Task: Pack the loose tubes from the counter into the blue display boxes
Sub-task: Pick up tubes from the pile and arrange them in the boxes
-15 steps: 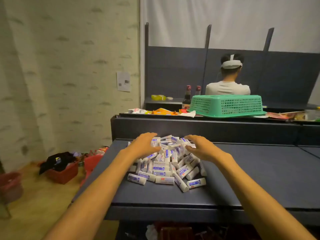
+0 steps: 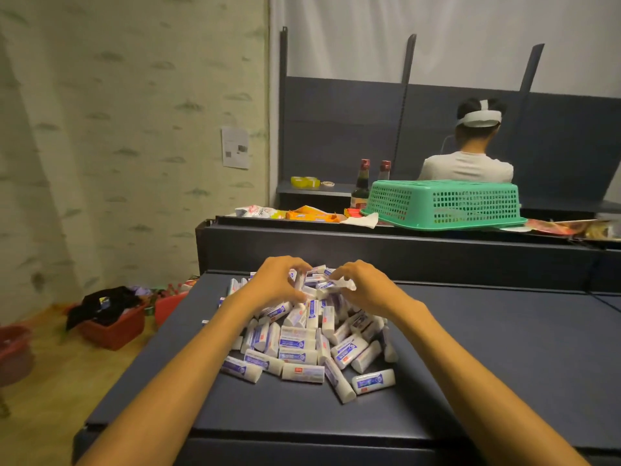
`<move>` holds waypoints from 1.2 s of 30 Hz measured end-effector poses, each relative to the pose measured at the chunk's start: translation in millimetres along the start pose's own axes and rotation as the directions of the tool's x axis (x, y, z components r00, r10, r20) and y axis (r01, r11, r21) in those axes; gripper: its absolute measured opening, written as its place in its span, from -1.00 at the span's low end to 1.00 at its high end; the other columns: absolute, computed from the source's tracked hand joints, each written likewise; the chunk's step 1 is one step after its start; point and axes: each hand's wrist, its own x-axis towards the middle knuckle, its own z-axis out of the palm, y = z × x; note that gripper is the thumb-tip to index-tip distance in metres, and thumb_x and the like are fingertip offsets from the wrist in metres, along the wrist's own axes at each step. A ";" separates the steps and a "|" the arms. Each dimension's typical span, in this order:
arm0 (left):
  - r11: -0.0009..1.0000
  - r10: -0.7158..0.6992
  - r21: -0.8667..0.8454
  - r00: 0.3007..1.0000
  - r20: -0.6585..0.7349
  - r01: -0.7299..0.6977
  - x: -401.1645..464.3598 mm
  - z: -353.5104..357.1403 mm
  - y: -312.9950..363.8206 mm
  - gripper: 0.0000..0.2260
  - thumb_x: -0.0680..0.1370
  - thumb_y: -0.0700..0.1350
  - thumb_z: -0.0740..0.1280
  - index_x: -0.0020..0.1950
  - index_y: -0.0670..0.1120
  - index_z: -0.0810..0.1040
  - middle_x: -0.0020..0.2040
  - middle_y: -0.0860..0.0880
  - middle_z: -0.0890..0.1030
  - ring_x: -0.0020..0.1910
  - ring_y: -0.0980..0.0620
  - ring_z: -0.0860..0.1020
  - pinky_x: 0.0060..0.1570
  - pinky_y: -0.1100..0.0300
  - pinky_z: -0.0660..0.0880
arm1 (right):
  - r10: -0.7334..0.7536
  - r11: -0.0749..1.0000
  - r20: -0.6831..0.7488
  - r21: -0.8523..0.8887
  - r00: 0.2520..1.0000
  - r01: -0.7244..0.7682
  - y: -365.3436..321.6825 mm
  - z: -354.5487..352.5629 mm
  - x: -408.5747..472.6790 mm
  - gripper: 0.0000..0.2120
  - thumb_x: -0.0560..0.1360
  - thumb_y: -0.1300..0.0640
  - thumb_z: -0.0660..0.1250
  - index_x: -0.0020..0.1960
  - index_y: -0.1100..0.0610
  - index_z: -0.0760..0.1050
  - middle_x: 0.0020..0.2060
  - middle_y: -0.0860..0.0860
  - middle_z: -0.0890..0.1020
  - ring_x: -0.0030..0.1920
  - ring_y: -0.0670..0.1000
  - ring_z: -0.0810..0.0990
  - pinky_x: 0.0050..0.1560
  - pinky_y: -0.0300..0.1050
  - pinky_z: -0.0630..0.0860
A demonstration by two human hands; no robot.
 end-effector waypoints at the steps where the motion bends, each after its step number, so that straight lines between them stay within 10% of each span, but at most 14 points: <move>1: 1.000 0.001 -0.024 1.000 -0.028 -0.002 -1.0 -1.1 2.3 -0.46 0.33 -0.21 0.57 0.28 0.02 0.54 0.23 0.04 0.52 -0.05 0.07 0.59 -0.04 0.20 0.57 | -0.016 1.000 0.008 -0.008 1.000 0.016 0.9 2.3 2.9 -0.66 0.52 0.16 0.38 0.28 0.03 0.53 0.23 -0.01 0.57 0.21 0.03 0.48 0.08 -0.08 0.46; 12: 0.987 -0.063 -0.158 0.991 -0.117 0.044 -8.4 -1.6 2.7 -0.53 0.26 -0.22 0.62 0.06 0.02 0.52 -0.01 0.03 0.57 -0.13 0.08 0.63 -0.23 0.29 0.59 | -0.090 0.996 0.057 0.015 0.994 0.089 12.3 13.9 18.6 -0.82 0.52 0.14 0.36 0.12 0.02 0.60 0.02 0.02 0.62 0.03 0.05 0.50 -0.04 -0.01 0.51; 24: 0.970 -0.044 -0.242 0.981 -0.189 -0.003 -10.6 -12.9 -7.0 -0.81 0.40 -0.21 0.52 -0.04 -0.06 0.61 -0.10 -0.01 0.68 -0.16 0.10 0.67 -0.09 0.16 0.63 | 0.168 0.802 -0.064 0.590 0.984 -0.098 21.7 -8.6 11.2 -0.81 0.44 0.24 0.44 -0.02 0.01 0.60 -0.31 0.00 0.56 -0.34 -0.14 0.45 -0.25 -0.29 0.41; 36: 0.939 0.022 -0.332 0.980 -0.199 -0.088 -19.9 -13.9 -12.9 -0.77 0.37 -0.19 0.55 -0.04 0.01 0.63 -0.09 0.07 0.67 -0.10 0.10 0.63 -0.01 0.09 0.61 | 0.272 0.550 -0.059 0.829 0.960 -0.105 15.1 -13.0 -25.5 -0.67 0.54 0.22 0.36 0.28 0.04 0.52 -0.03 0.12 0.68 -0.03 0.05 0.68 0.04 -0.12 0.60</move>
